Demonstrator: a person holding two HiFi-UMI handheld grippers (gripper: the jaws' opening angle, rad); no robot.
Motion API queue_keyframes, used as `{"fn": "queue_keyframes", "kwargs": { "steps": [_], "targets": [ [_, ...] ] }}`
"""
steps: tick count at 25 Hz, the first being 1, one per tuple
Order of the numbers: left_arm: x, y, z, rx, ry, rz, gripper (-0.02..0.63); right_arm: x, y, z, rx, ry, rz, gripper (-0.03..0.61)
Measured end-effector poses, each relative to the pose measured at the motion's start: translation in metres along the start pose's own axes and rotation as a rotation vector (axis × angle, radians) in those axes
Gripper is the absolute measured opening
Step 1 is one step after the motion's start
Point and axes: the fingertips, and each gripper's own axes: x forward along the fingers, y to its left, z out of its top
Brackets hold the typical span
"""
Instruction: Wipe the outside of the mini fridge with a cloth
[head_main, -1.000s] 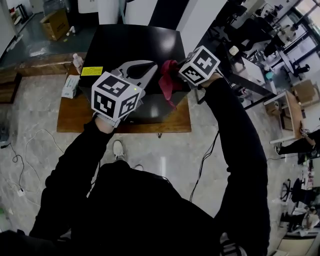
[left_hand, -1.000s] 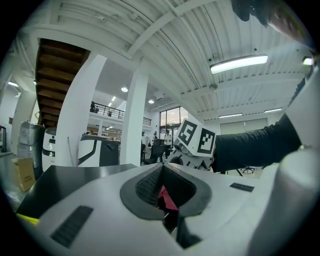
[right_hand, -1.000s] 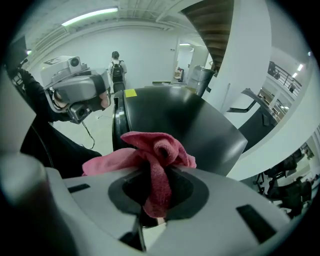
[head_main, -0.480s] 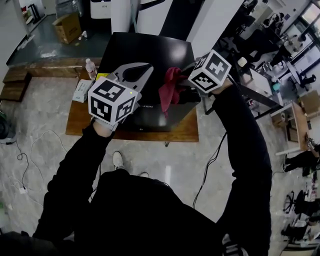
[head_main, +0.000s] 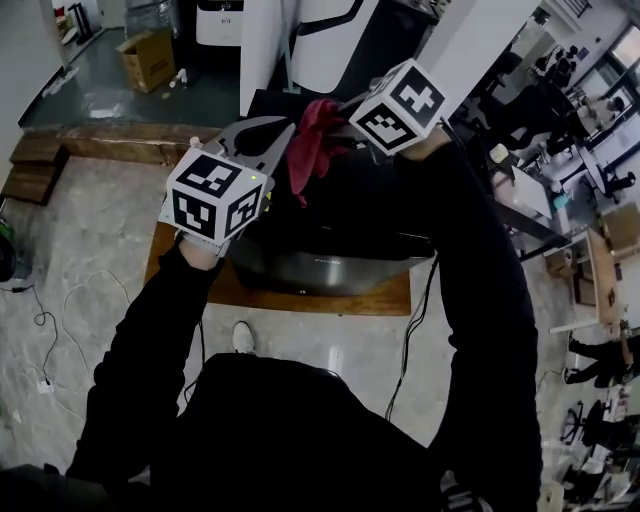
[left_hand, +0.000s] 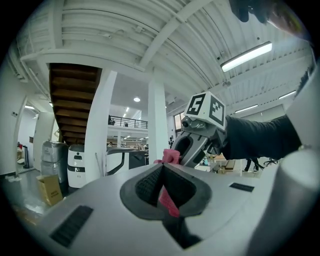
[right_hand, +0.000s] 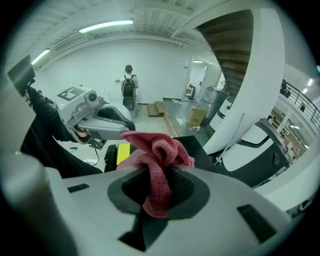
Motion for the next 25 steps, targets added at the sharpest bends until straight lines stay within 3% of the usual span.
{"fn": "queue_keyframes", "kwargs": {
  "steps": [8,16,21,25],
  "targets": [
    [0.023,0.091,-0.022,-0.009,0.014,0.011,0.006,0.08,-0.09,0.046,0.035,0.057,-0.072,0.078],
    [0.044,0.154,-0.056,-0.067,0.032,-0.038,0.006,0.167,-0.165,0.044,0.068,0.133,-0.186,0.078],
    [0.047,0.176,-0.069,-0.089,0.047,-0.059,0.006,0.197,-0.185,0.034,0.092,0.182,-0.203,0.077],
    [0.042,0.175,-0.078,-0.109,0.052,-0.052,0.006,0.196,-0.174,0.029,0.065,0.213,-0.19,0.071]
  ]
}}
